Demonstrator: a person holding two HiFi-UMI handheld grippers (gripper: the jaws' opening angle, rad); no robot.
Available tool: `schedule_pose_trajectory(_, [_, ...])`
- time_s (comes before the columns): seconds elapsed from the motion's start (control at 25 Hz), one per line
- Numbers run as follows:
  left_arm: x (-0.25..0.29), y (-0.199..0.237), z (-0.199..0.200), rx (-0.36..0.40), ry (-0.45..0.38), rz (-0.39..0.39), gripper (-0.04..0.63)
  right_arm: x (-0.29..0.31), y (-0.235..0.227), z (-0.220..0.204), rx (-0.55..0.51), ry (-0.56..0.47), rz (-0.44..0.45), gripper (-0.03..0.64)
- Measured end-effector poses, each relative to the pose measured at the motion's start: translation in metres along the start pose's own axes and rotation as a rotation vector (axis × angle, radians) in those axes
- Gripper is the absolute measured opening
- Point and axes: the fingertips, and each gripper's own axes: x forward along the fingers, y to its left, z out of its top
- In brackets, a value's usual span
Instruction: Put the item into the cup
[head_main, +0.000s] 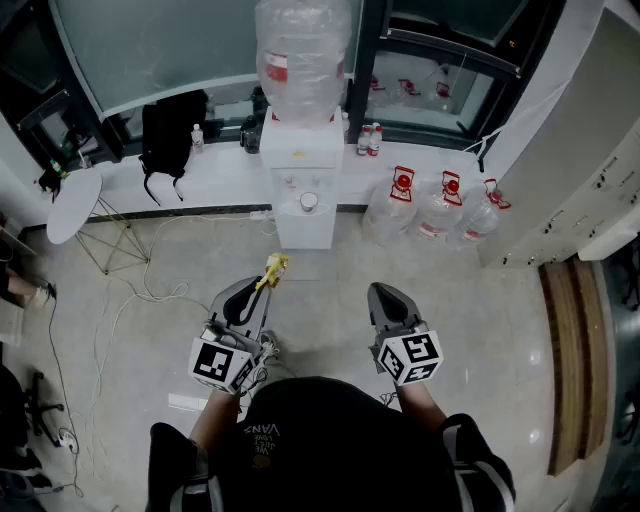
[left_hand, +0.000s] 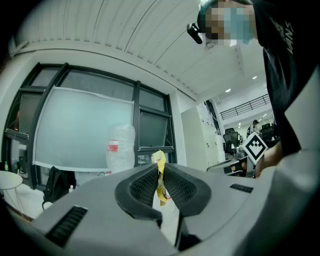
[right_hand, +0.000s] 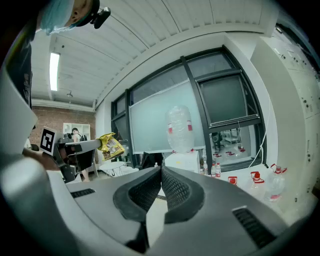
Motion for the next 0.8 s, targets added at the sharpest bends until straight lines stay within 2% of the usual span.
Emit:
schedule_pose_trajectory(0.48, [0.005, 0.015, -0.011, -0.012, 0.041, 0.023, 0.048, 0.014, 0.003, -0.005, 0.050, -0.010, 0.025, 0.047])
schedule_pose_trajectory(0.64, [0.021, 0.036, -0.016, -0.025, 0.026, -0.004, 0.048, 0.033, 0.000, -0.007, 0.084, 0.002, 0.000, 0.048])
schedule_pose_trajectory(0.8, [0.046, 0.068, -0.025, -0.031, 0.047, -0.037, 0.048, 0.062, -0.003, -0.005, 0.099, 0.011, -0.040, 0.046])
